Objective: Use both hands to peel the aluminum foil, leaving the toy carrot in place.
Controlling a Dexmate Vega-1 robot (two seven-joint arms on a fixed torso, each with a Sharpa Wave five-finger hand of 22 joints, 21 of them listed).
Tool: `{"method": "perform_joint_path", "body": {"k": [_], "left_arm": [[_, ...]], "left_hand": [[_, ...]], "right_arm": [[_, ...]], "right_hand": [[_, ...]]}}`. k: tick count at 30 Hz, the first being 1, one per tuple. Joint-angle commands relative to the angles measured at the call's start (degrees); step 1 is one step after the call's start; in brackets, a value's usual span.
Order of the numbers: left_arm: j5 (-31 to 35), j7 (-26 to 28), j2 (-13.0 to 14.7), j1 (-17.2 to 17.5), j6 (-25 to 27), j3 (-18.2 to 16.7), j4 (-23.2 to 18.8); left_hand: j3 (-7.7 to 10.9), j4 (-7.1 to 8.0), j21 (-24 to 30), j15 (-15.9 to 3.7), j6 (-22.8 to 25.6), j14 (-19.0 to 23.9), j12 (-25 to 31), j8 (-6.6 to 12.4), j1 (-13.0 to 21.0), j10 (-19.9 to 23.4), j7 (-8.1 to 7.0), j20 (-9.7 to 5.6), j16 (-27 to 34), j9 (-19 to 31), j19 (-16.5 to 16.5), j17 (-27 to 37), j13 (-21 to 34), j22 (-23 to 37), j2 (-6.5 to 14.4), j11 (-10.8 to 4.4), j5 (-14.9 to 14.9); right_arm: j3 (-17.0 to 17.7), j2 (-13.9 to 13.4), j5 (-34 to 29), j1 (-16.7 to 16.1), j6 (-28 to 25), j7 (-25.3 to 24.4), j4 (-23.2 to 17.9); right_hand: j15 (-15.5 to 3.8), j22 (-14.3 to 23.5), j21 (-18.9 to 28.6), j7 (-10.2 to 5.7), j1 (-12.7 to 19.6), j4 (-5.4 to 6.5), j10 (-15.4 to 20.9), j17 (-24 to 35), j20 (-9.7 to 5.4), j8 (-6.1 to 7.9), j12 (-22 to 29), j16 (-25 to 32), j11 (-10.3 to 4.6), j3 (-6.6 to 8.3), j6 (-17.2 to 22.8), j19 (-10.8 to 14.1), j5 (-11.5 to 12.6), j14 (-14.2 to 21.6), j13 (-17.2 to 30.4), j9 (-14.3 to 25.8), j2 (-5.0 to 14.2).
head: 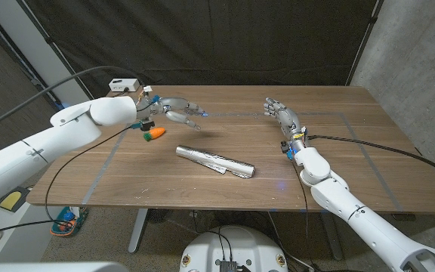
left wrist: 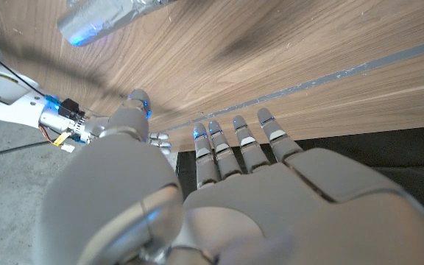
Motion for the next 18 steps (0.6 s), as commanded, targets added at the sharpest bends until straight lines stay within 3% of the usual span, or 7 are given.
{"method": "perform_joint_path", "body": {"k": [1, 9, 18], "left_arm": [[4.8, -7.4, -0.8, -5.4, 2.3, 3.2, -0.9], [8.6, -12.3, -2.2, -9.2, 2.4, 5.8, -0.5], [11.8, -17.4, -4.0, -12.6, 1.4, 8.2, -0.2]], "left_hand": [[0.48, 0.16, 0.7, -2.57, 1.0, 1.0, 0.2, 0.11, 1.0, 1.3, -0.10, -0.07, -0.1, 0.1, 0.6, 0.2, 0.1, 0.1, 0.1, -0.47, 0.4], [0.78, 0.21, 0.7, -2.69, 2.1, 0.9, 0.1, -0.02, 2.1, 2.5, -0.75, 0.25, -0.4, 0.1, 0.9, 0.2, 0.1, 0.1, 0.6, -0.64, 0.4], [0.45, 0.17, 0.7, -2.89, 3.1, 0.7, -0.2, -0.14, 2.6, 3.1, -1.13, -0.44, -0.6, 0.1, 1.0, 0.2, 0.1, 0.0, 0.0, -0.93, 0.3]], "right_arm": [[-0.2, 1.1, -0.1, 0.5, 1.1, -0.1, 1.5], [-0.3, 1.6, 0.1, 0.8, 1.7, 0.0, 2.2], [-0.4, 2.3, 0.4, 1.0, 2.5, 0.3, 3.3]], "right_hand": [[0.14, 0.2, -0.4, -0.13, -0.3, 0.26, 0.6, 0.1, 0.07, 0.10, 0.3, 0.1, 0.21, 0.14, 0.5, 0.6, -0.2, 0.4, 0.1, 0.1, 0.20], [0.13, 0.2, -0.4, -0.13, -0.4, 0.31, 0.7, 0.1, 0.03, 0.10, 0.3, 0.2, 0.04, 0.18, 0.6, 0.7, -0.2, 0.6, 0.1, 0.1, 0.26], [0.08, 0.2, -0.5, -0.06, -0.5, 0.40, 0.7, 0.1, -0.03, 0.09, 0.2, 0.2, 0.16, 0.21, 0.7, 0.9, -0.2, 0.7, 0.1, 0.1, 0.35]]}}
